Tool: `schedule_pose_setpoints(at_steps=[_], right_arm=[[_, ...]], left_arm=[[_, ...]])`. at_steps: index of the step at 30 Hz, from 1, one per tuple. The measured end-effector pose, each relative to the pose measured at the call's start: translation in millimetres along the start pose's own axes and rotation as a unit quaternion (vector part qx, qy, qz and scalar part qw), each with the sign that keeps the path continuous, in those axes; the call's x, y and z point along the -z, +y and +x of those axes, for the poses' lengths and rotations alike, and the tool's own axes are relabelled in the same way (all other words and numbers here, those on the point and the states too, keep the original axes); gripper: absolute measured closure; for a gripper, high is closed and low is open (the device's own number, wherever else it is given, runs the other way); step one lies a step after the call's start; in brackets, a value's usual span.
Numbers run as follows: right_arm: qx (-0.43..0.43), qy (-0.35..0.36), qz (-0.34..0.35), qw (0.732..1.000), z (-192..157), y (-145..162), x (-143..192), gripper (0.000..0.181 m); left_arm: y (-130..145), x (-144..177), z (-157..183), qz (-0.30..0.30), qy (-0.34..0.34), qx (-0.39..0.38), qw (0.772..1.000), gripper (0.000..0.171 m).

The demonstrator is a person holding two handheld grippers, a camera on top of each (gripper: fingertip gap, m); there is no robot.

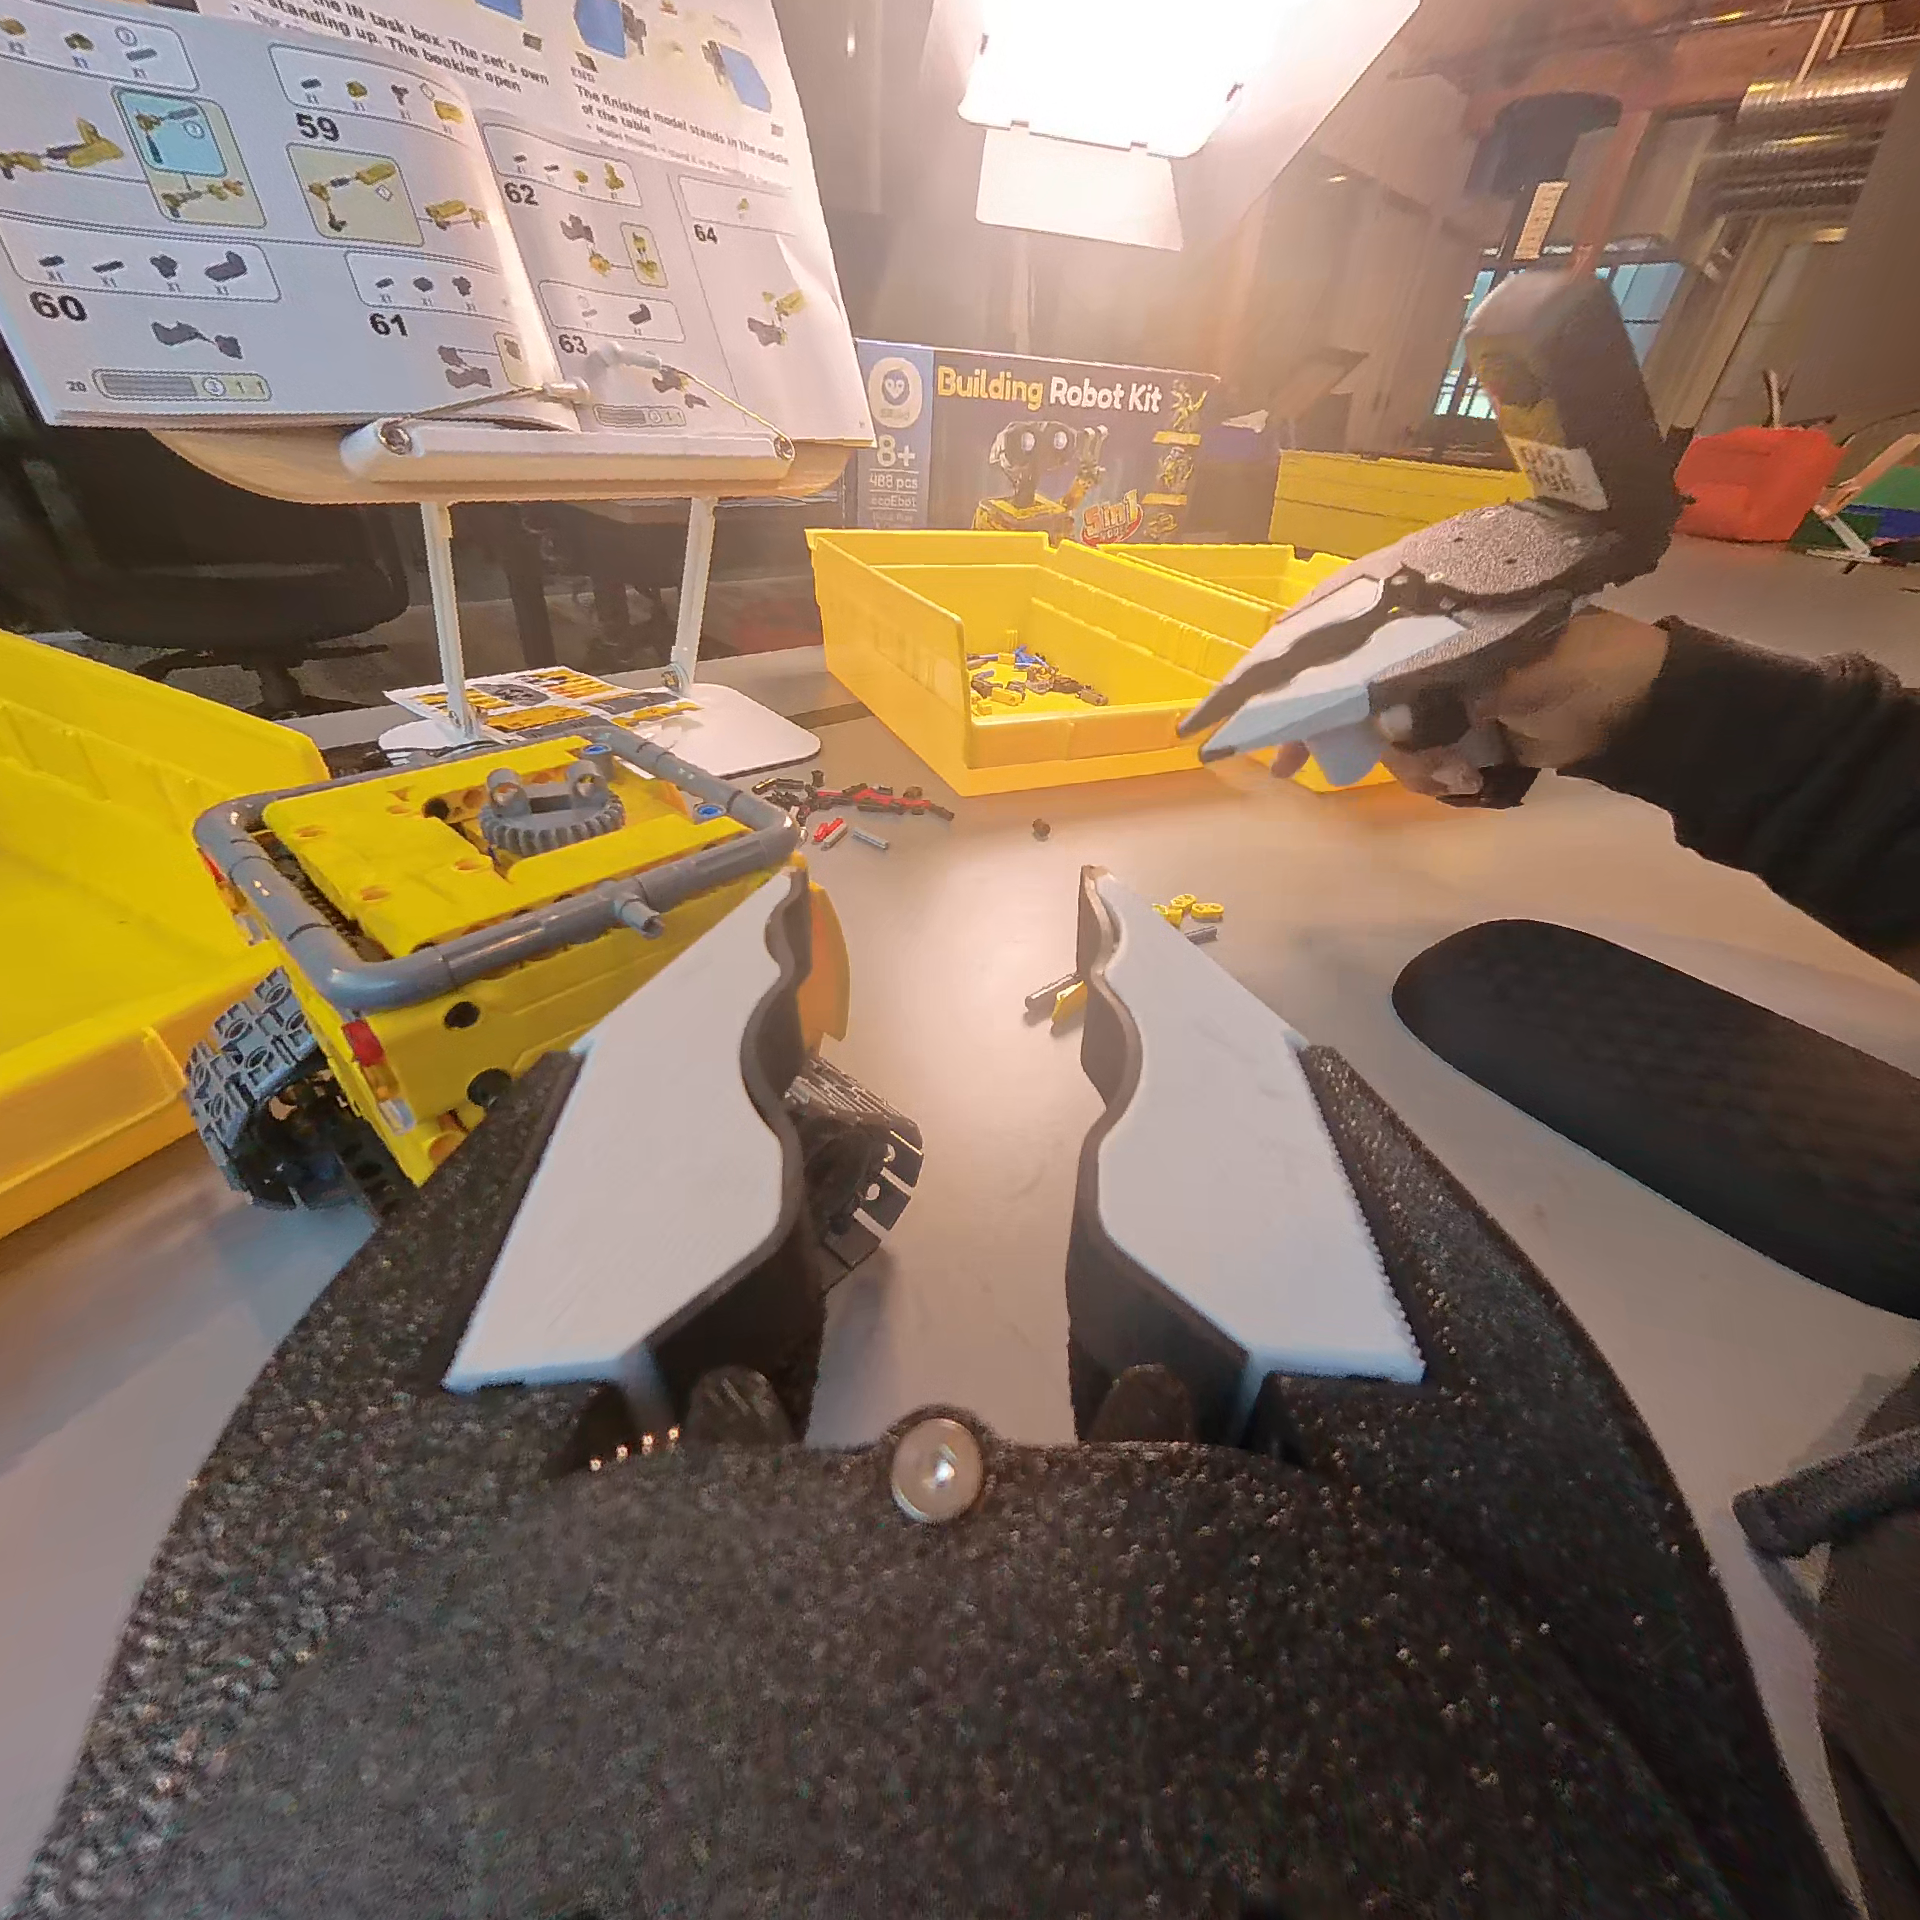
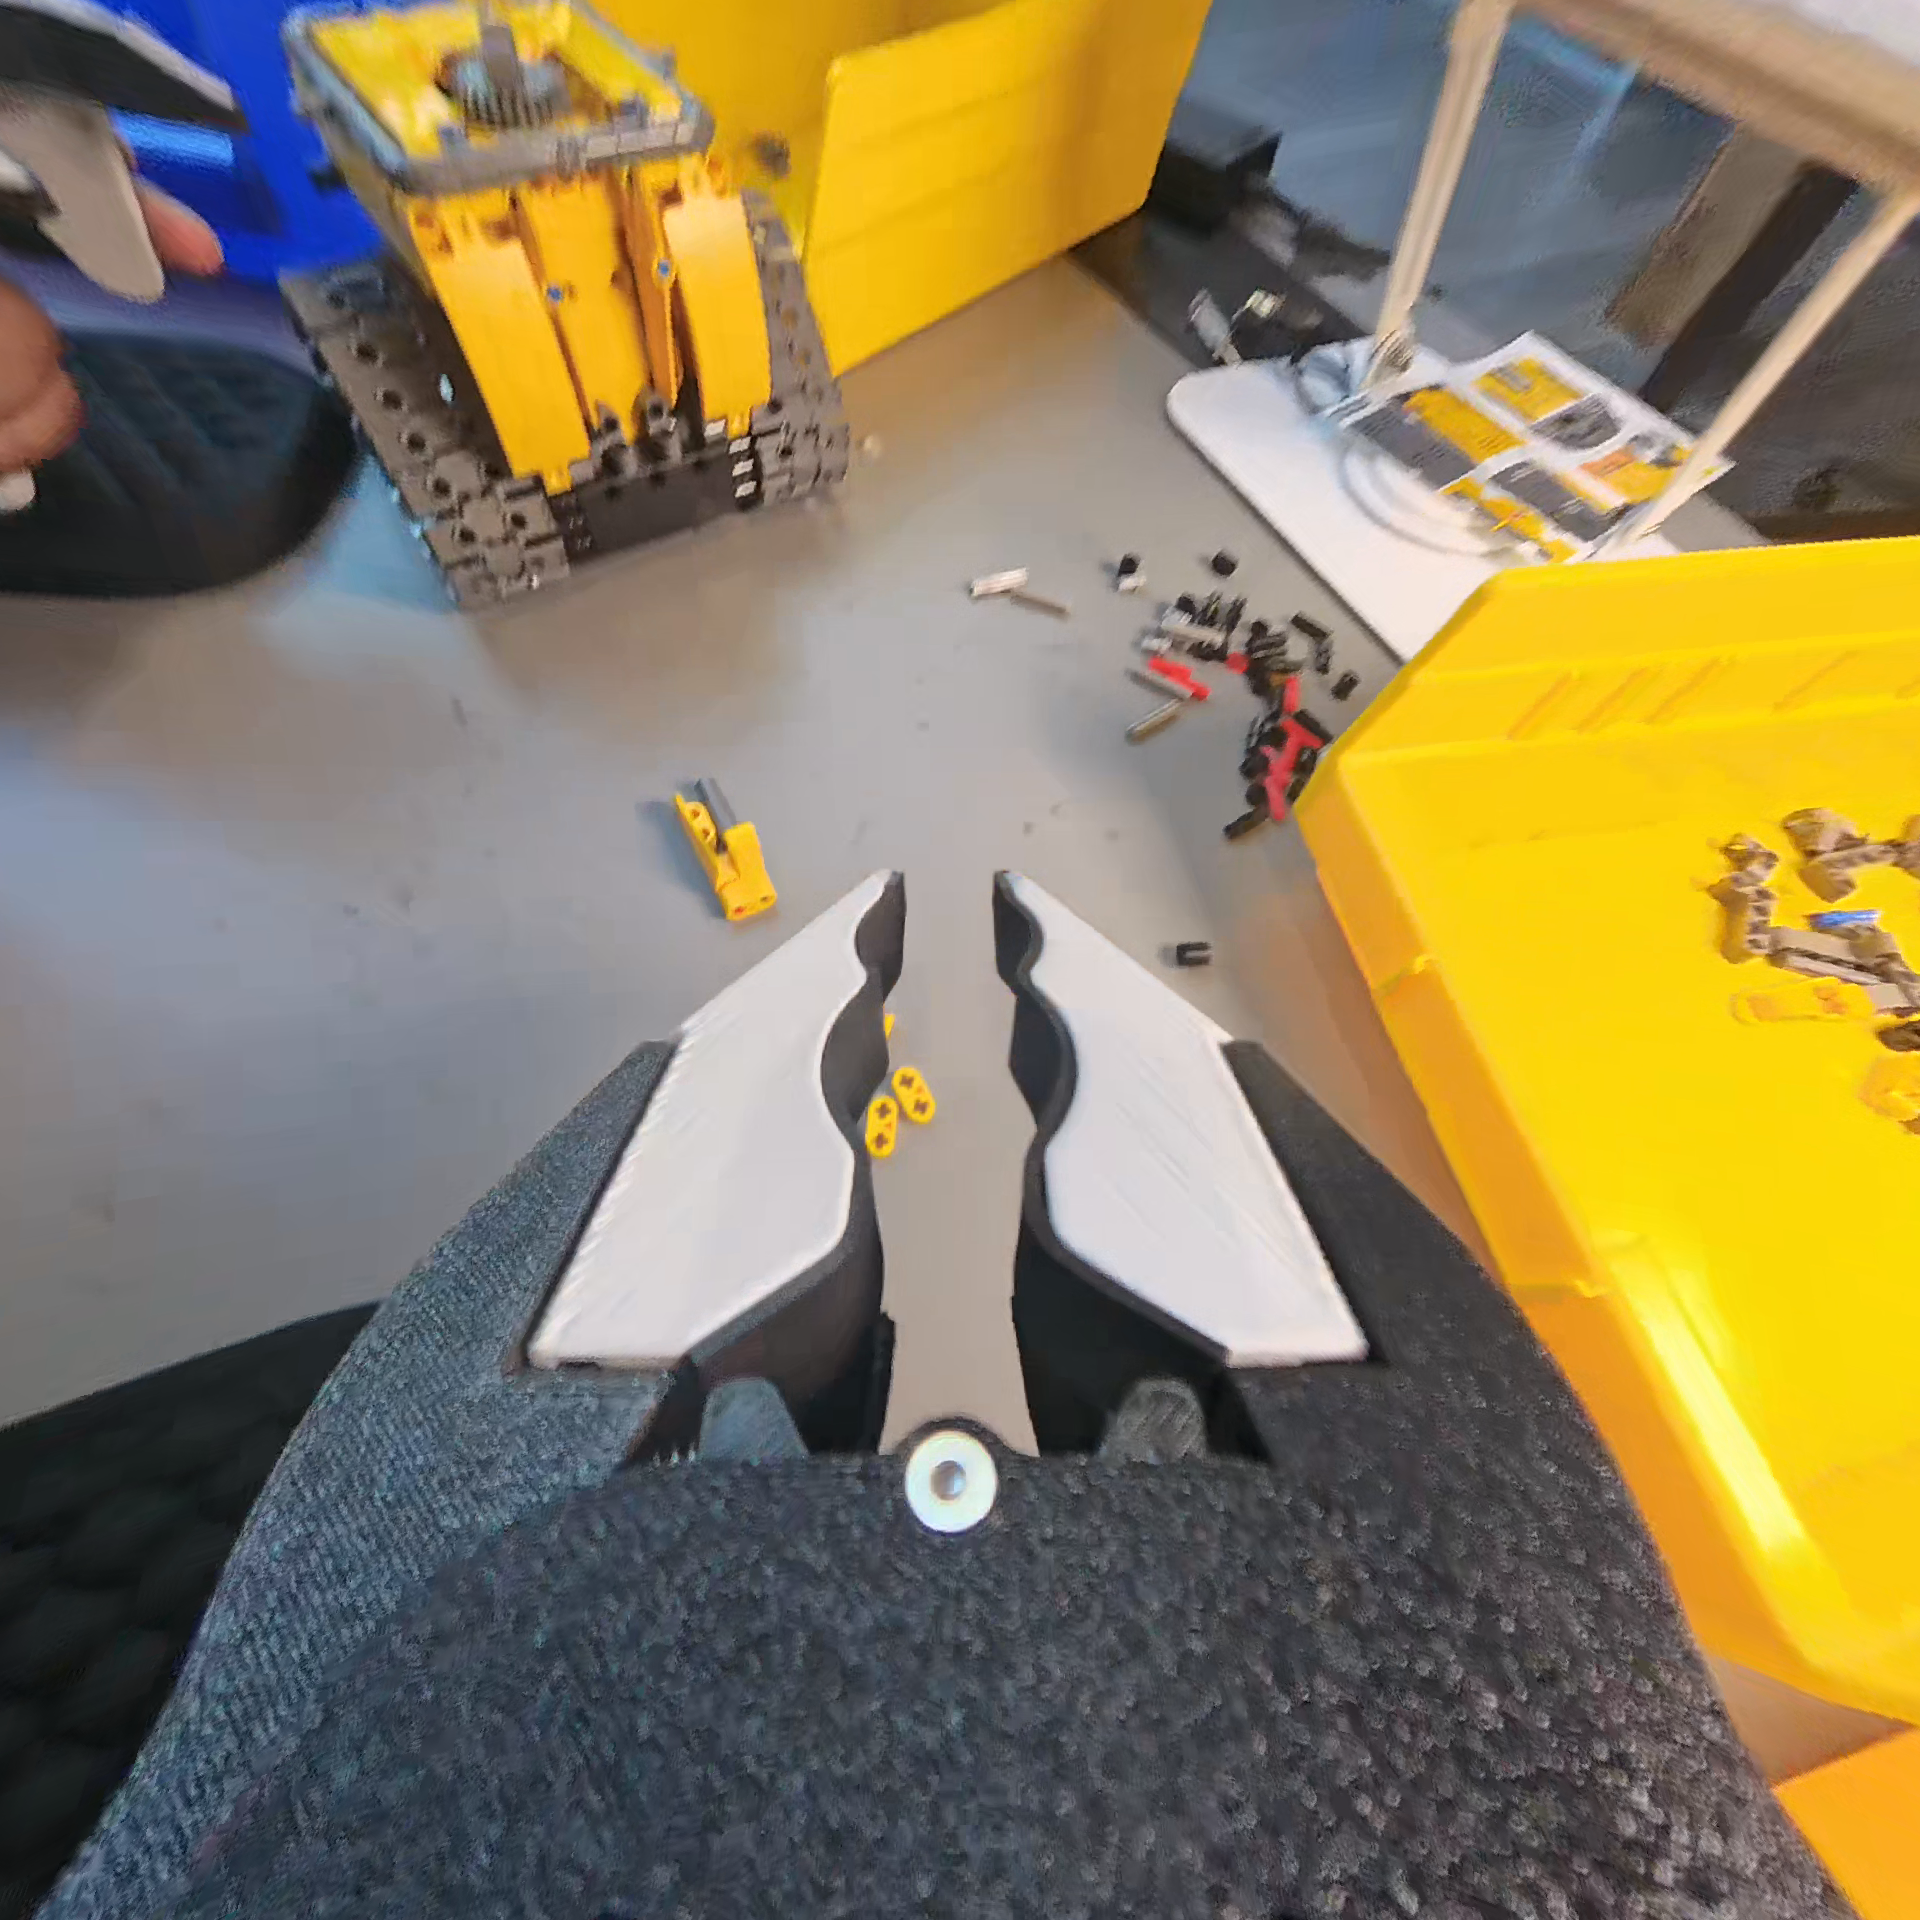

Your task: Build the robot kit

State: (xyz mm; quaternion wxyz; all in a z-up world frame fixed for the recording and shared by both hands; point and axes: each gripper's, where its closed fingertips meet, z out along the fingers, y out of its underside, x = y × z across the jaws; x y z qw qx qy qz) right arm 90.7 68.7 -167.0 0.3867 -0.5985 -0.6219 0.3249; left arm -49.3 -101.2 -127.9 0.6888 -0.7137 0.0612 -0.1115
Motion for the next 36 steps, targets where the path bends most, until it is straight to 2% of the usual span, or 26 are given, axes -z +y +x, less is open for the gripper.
schedule_pose_setpoints(at_steps=[4,7,10,14,18,22,25,26,28,30,32,34,36], right_arm=[[-0.026,0.043,0.087,0.995,20.0,-30.2,7.0,0.163],[-0.041,0.054,0.110,0.992,26.9,-46.1,-6.1,0.162],[-0.038,0.054,0.080,0.995,30.0,-53.9,-41.7,0.162],[-0.050,0.064,0.002,0.997,47.0,-47.7,-102.3,0.162],[-0.087,0.114,-0.027,0.989,83.2,-44.2,-126.0,0.164],[-0.090,0.161,-0.025,0.983,104.3,-42.6,-115.7,0.166],[-0.067,0.207,0.037,0.975,112.5,-61.5,-88.5,0.164],[-0.057,0.242,0.063,0.966,120.8,-68.9,-74.0,0.156],[-0.043,0.306,0.093,0.946,141.0,-77.7,-46.2,0.129],[-0.057,0.348,0.112,0.929,167.1,-80.6,-21.3,0.119],[-0.085,0.378,0.118,0.914,201.3,-76.0,-1.2,0.123],[-0.121,0.382,0.082,0.913,235.8,-59.6,3.0,0.125],[-0.144,0.369,0.038,0.917,263.5,-42.6,-2.6,0.146]], left_arm=[[0.6,-0.7,0.1,-0.002,0.000,0.000,1.000,0.121],[0.8,-1.0,0.2,-0.003,0.001,0.000,1.000,0.121],[1.6,-1.7,0.2,-0.006,0.002,0.002,1.000,0.121],[-0.2,-0.2,0.8,0.000,0.003,0.001,1.000,0.121],[-6.2,4.9,0.0,0.021,0.003,0.005,1.000,0.121],[-8.8,7.0,-2.1,0.030,0.007,0.019,0.999,0.121],[-8.6,6.7,-2.0,0.030,0.012,0.025,0.999,0.121],[-8.4,6.4,-1.8,0.029,0.014,0.026,0.999,0.121],[-7.3,5.5,-1.4,0.025,0.016,0.027,0.999,0.121],[-5.6,4.0,-1.3,0.019,0.017,0.028,0.999,0.121],[-4.7,3.2,-1.2,0.015,0.017,0.028,0.999,0.121],[-4.8,3.2,-1.5,0.016,0.016,0.028,0.999,0.121],[-4.9,3.4,-2.1,0.016,0.014,0.029,0.999,0.121]])
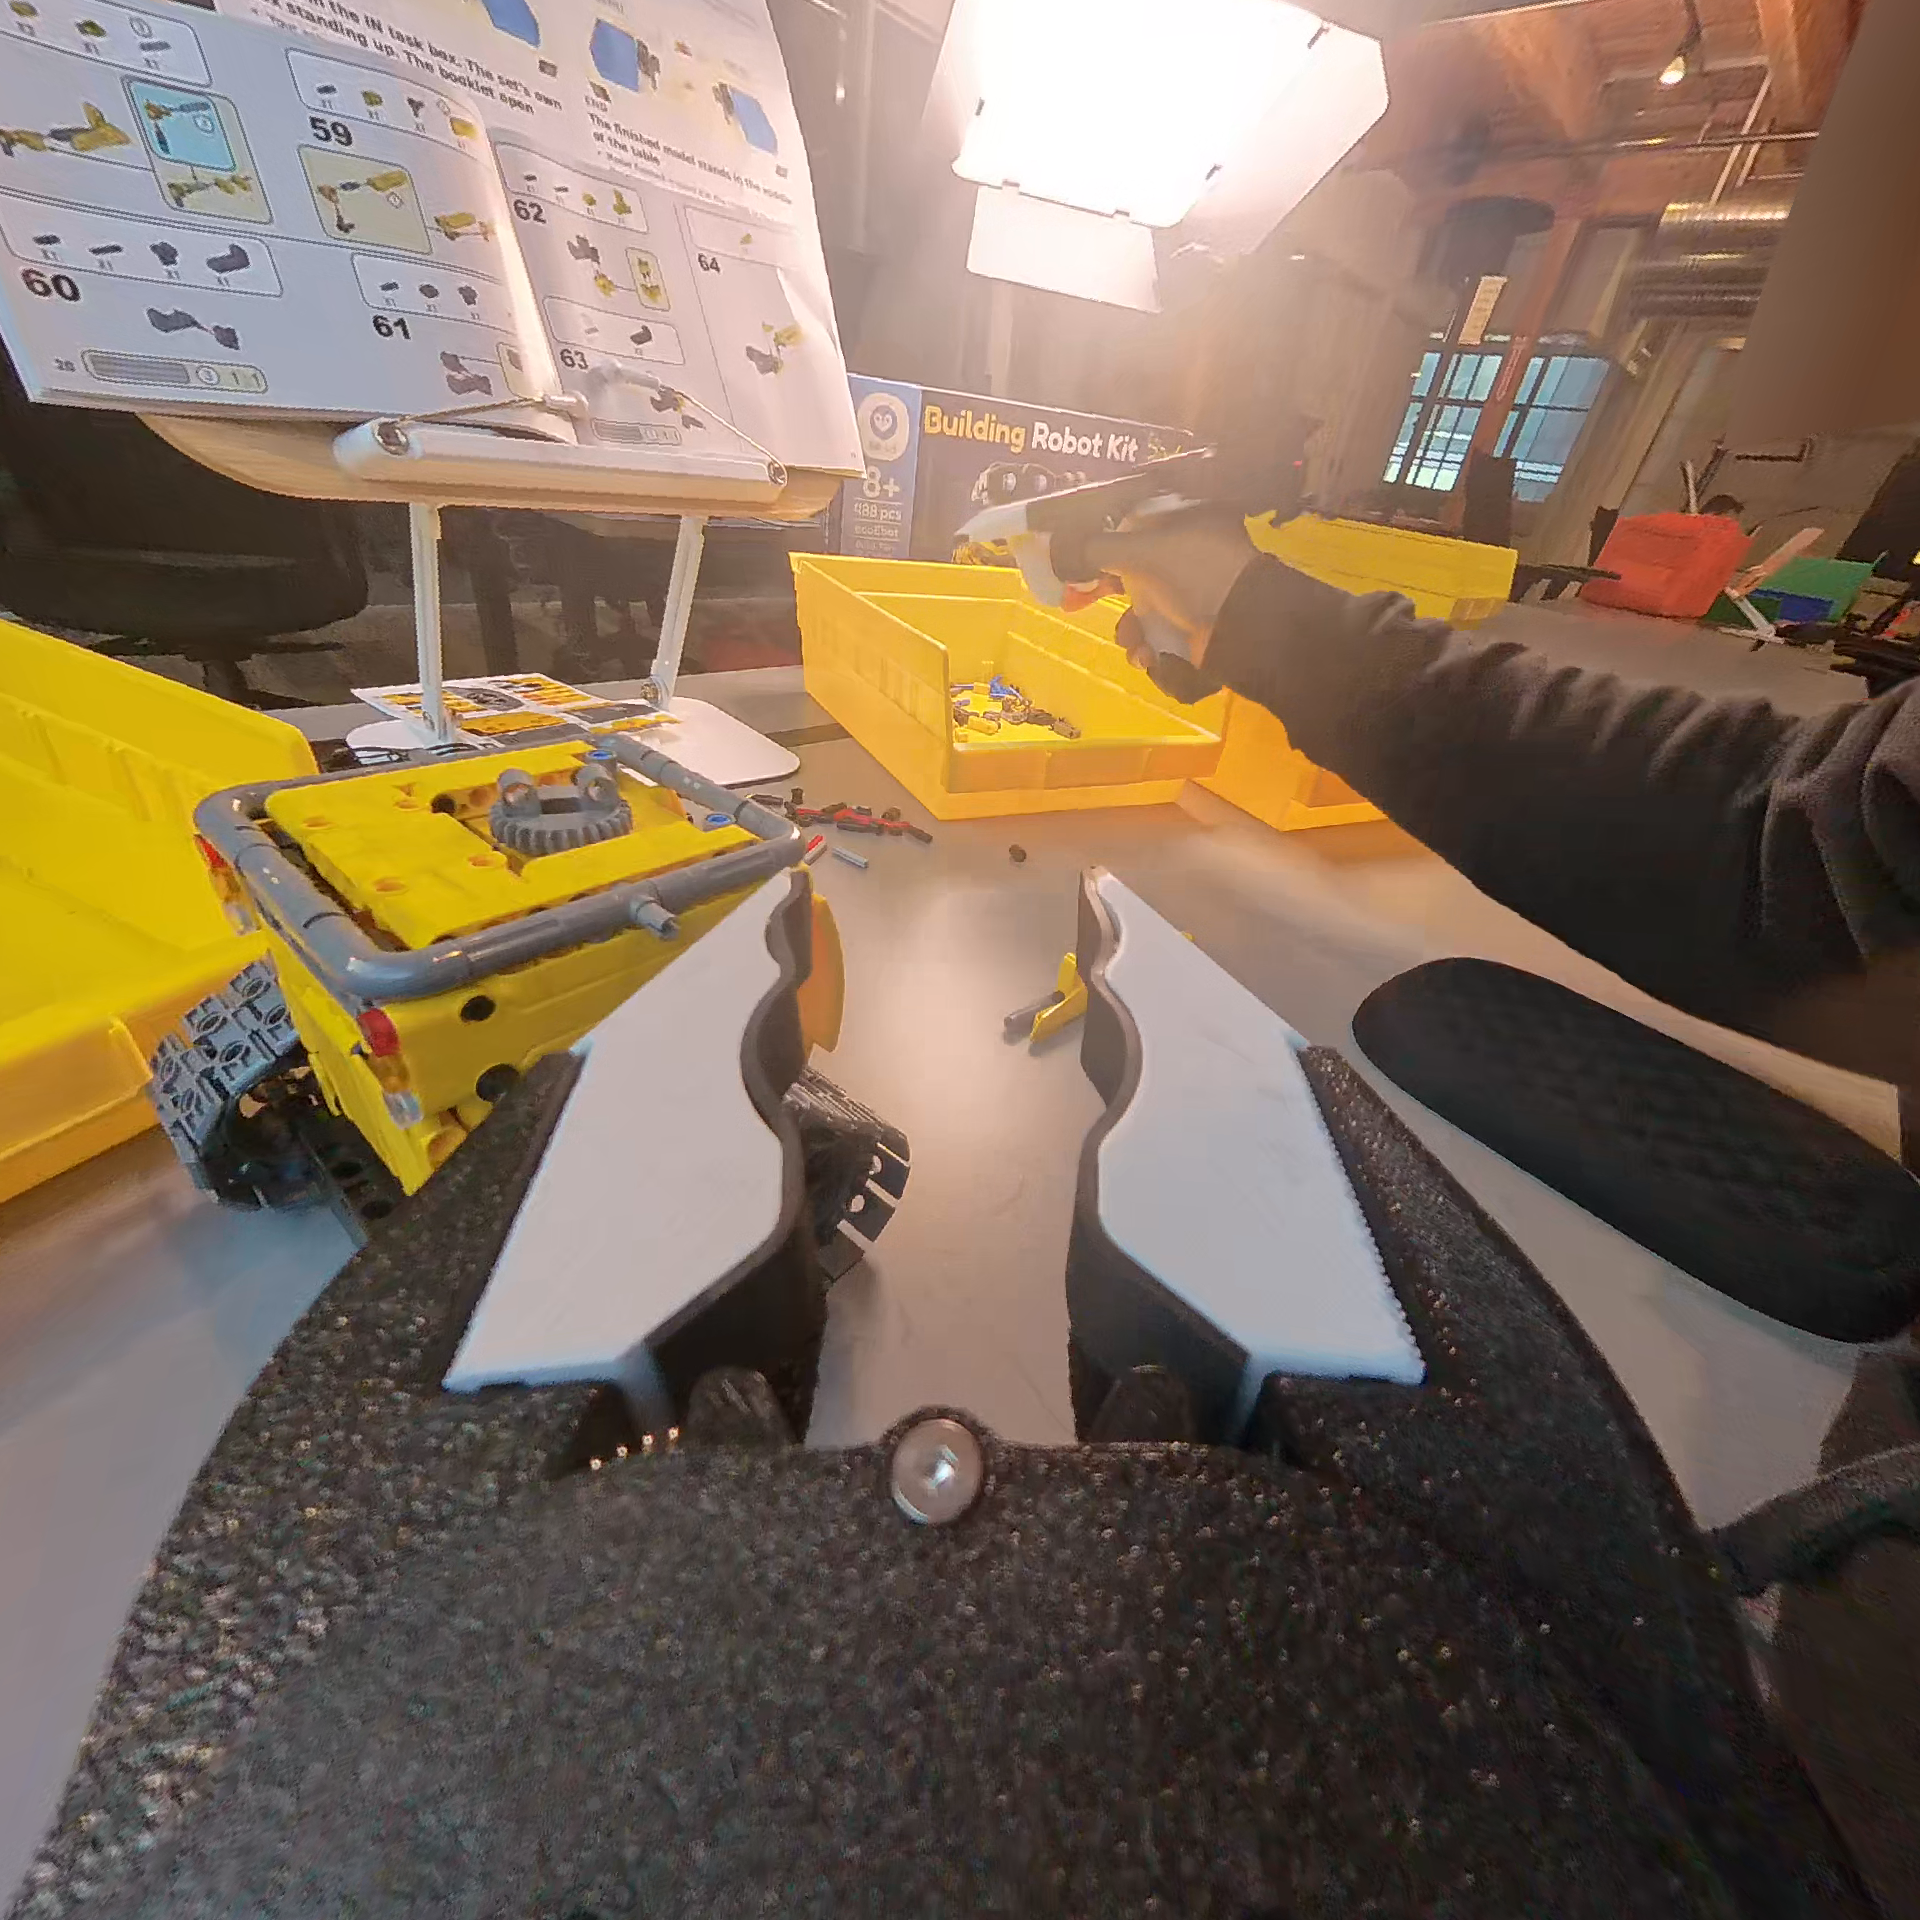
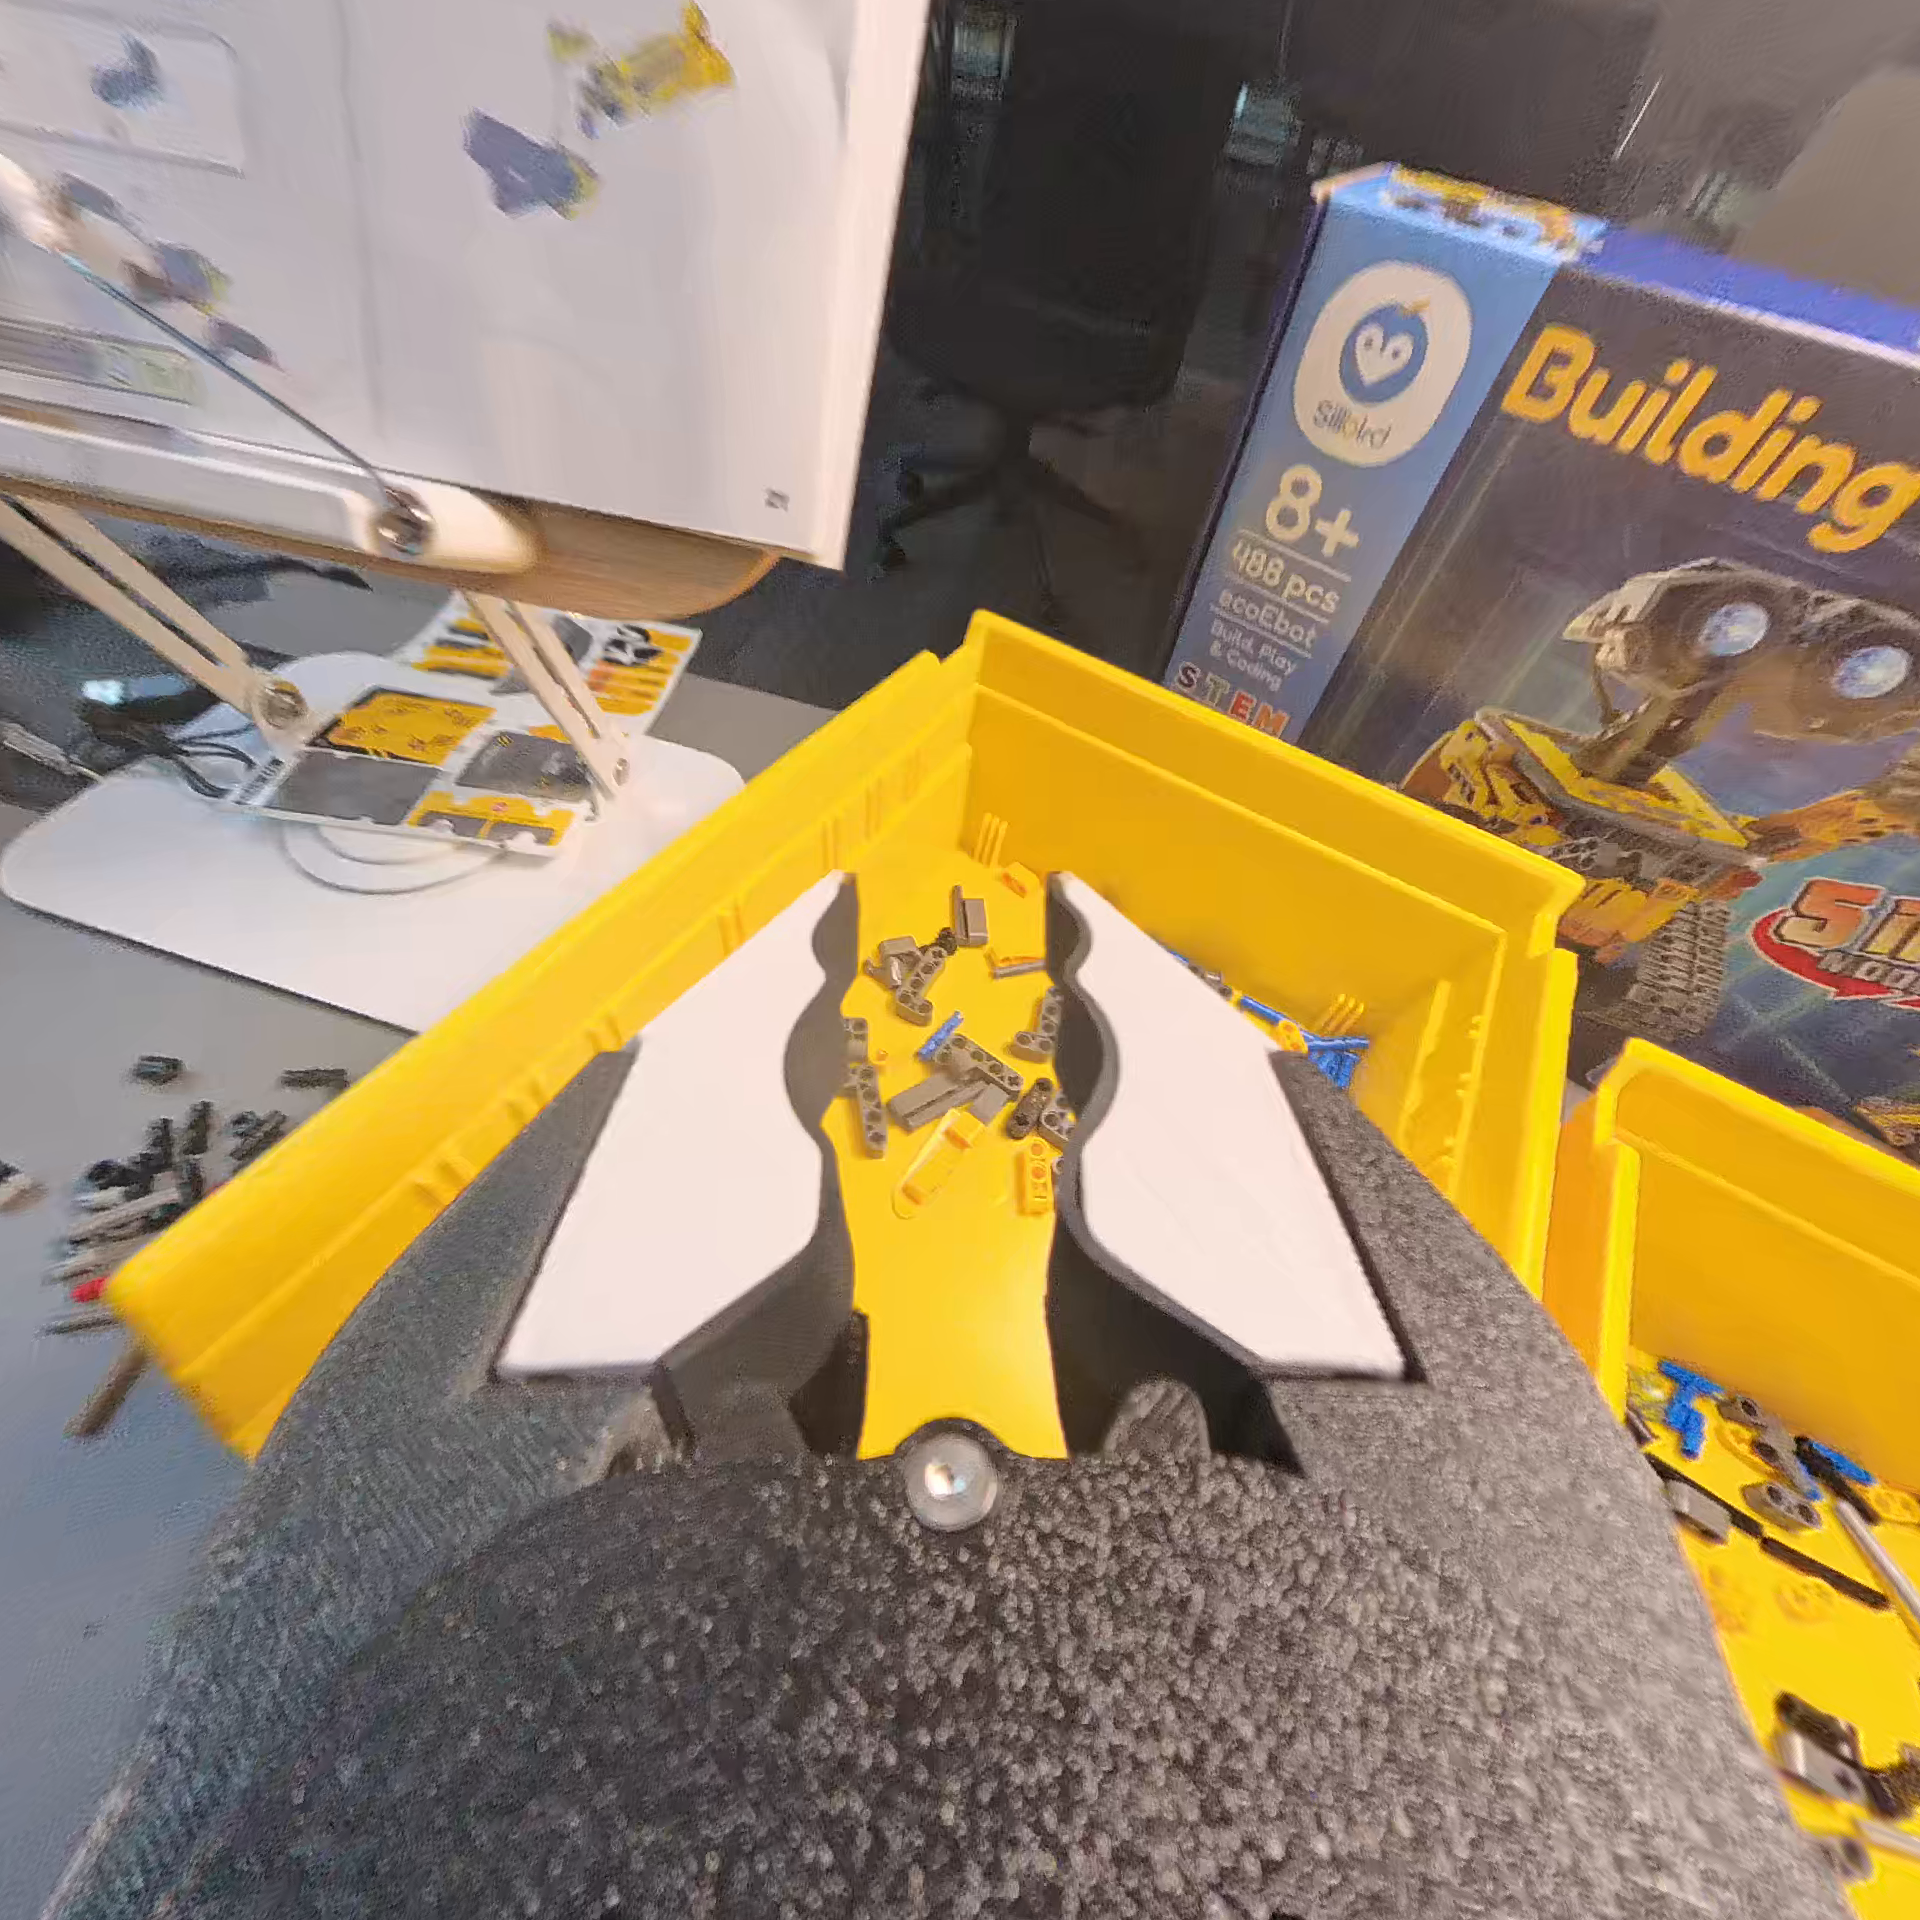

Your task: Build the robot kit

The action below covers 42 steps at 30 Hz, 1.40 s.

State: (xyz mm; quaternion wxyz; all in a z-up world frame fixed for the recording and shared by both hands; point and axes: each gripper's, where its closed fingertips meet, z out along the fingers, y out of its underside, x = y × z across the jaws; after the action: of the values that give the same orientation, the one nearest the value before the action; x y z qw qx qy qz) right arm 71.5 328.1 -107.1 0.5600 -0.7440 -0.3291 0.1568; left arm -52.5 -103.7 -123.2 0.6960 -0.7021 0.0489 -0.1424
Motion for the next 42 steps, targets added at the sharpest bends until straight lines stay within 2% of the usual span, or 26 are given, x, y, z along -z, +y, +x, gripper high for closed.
schedule_pose_setpoints(at_steps=[2,5,10,13,15,18,21,25,29,35,39,42], right_arm=[[0.005,-0.018,-0.073,0.997,10.0,20.8,-25.8,0.165],[0.008,-0.060,-0.177,0.982,5.9,55.7,-59.2,0.175],[0.026,-0.009,-0.249,0.968,40.2,76.1,-88.8,0.177],[0.012,0.018,-0.308,0.951,62.7,93.8,-94.4,0.173],[0.033,0.043,-0.340,0.939,76.9,102.8,-94.4,0.173],[0.043,0.045,-0.380,0.923,79.0,115.1,-94.6,0.171],[0.060,0.055,-0.401,0.913,81.6,123.3,-95.3,0.172],[0.047,0.044,-0.403,0.913,77.3,125.3,-96.5,0.181],[0.047,0.037,-0.411,0.910,75.3,126.4,-92.4,0.181],[0.047,-0.019,-0.449,0.892,58.5,129.4,-75.2,0.181],[0.051,-0.041,-0.383,0.921,53.2,100.7,-75.3,0.180],[0.056,-0.058,-0.298,0.951,51.1,66.3,-71.2,0.166]], left_arm=[[-0.3,0.4,-0.7,0.001,-0.001,0.002,1.000,0.121],[0.1,0.0,-2.2,0.000,-0.003,0.005,1.000,0.121],[-1.6,1.9,-4.7,0.007,-0.003,0.015,1.000,0.121],[-1.5,1.5,-7.5,0.006,-0.003,0.027,1.000,0.121],[0.6,-0.2,-8.7,-0.001,-0.001,0.034,0.999,0.121],[0.5,-0.1,-9.7,-0.001,0.000,0.040,0.999,0.121],[0.1,0.2,-11.3,0.001,0.002,0.048,0.999,0.121],[-0.9,1.0,-13.0,0.005,0.005,0.059,0.998,0.121],[-2.0,1.7,-13.0,0.009,0.008,0.063,0.998,0.121],[-2.6,2.1,-11.7,0.010,0.012,0.062,0.998,0.121],[-2.2,1.9,-10.9,0.009,0.013,0.061,0.998,0.122],[-2.2,2.0,-11.0,0.009,0.012,0.060,0.998,0.122]])
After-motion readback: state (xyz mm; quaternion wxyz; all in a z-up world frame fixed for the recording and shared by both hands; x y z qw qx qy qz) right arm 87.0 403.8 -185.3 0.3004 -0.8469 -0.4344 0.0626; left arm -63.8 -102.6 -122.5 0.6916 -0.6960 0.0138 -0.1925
